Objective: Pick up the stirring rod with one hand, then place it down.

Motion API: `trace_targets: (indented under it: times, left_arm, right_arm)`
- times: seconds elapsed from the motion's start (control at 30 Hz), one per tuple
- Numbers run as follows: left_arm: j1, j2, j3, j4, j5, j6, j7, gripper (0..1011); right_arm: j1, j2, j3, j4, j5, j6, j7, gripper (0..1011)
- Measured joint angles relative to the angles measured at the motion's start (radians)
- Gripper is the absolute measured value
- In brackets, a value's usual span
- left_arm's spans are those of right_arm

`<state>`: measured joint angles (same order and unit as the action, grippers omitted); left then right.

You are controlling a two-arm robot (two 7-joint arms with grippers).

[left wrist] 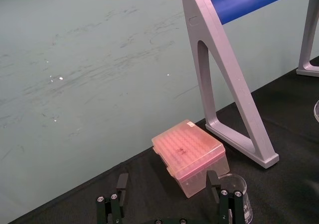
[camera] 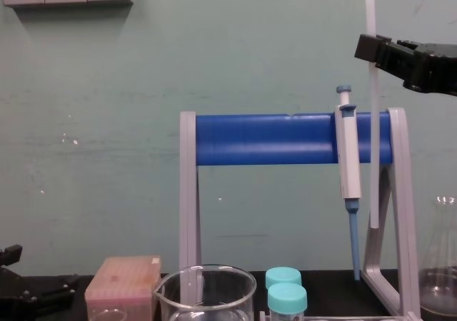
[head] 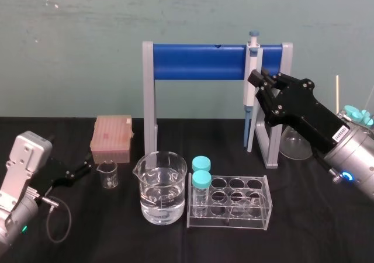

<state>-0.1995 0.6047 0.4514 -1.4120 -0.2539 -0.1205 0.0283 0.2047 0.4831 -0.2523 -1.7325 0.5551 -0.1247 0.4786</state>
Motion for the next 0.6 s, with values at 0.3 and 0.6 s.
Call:
trace_targets:
  times: [0.3,0.6]
  left_arm:
    - [0.000,0.000,0.000,0.000,0.000,0.000,0.000,1000]
    - [0.000,0.000,0.000,0.000,0.000,0.000,0.000,1000]
  right_arm:
    - [-0.002,0.005,0.003,0.003,0.004,-0.002,0.002,69]
    - [-0.005,0.009,0.005,0.004,0.003,-0.004,0.002,69]
